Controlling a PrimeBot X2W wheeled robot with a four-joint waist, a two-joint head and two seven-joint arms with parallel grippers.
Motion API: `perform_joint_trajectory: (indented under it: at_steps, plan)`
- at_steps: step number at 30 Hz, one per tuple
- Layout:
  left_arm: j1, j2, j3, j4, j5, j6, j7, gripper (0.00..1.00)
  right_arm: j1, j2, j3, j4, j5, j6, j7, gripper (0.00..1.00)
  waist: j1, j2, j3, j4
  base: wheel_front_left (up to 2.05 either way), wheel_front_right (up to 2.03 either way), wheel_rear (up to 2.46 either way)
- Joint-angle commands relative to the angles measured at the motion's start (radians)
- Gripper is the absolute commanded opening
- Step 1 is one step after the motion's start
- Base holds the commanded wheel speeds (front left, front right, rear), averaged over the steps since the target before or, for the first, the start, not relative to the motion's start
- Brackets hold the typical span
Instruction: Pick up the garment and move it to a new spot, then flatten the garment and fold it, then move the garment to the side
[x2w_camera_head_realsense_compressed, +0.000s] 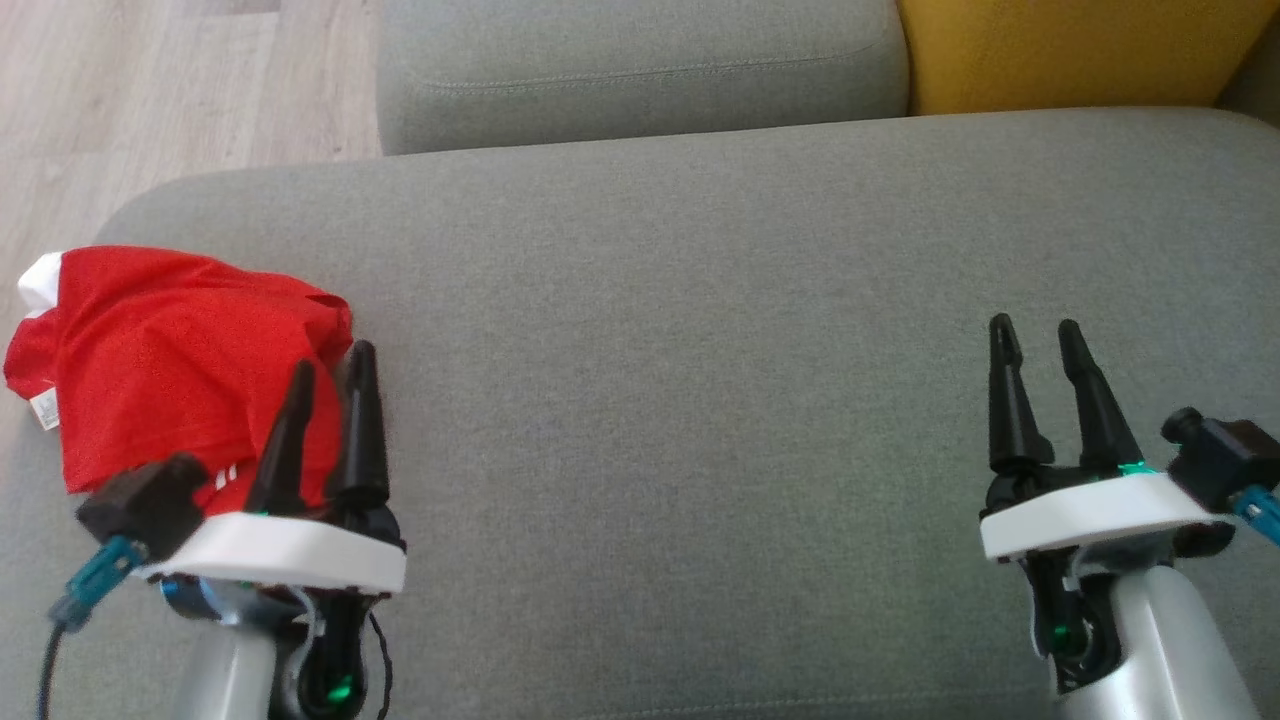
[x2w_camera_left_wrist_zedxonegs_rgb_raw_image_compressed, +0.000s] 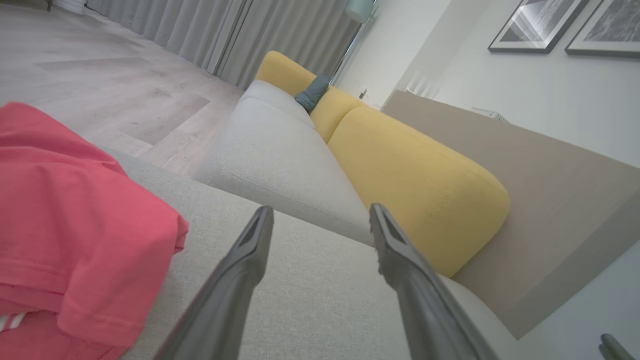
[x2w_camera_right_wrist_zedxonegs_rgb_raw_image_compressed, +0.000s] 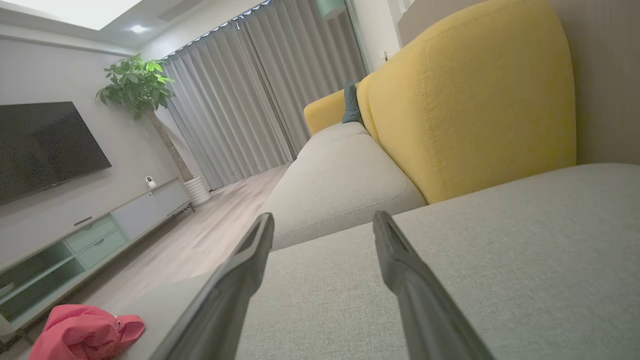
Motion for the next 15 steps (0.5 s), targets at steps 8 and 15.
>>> perform_joint_trajectory:
  at_steps: [8, 15]
  plan:
    - [-0.077, 0.076, -0.082, -0.035, 0.164, 0.059, -0.032, 1.0, -0.04, -0.005, 0.055, -0.053, -0.157, 0.0, -0.037, 1.0, 0.0, 0.0, 0.003, -0.006, 0.0, 0.0, 0.0]
    - [-0.097, 0.131, -0.175, -0.038, 0.257, 0.126, -0.052, 1.0, -0.023, -0.005, 0.073, -0.043, -0.24, -0.001, -0.058, 1.0, 0.0, 0.0, 0.003, -0.011, 0.0, 0.0, 0.0]
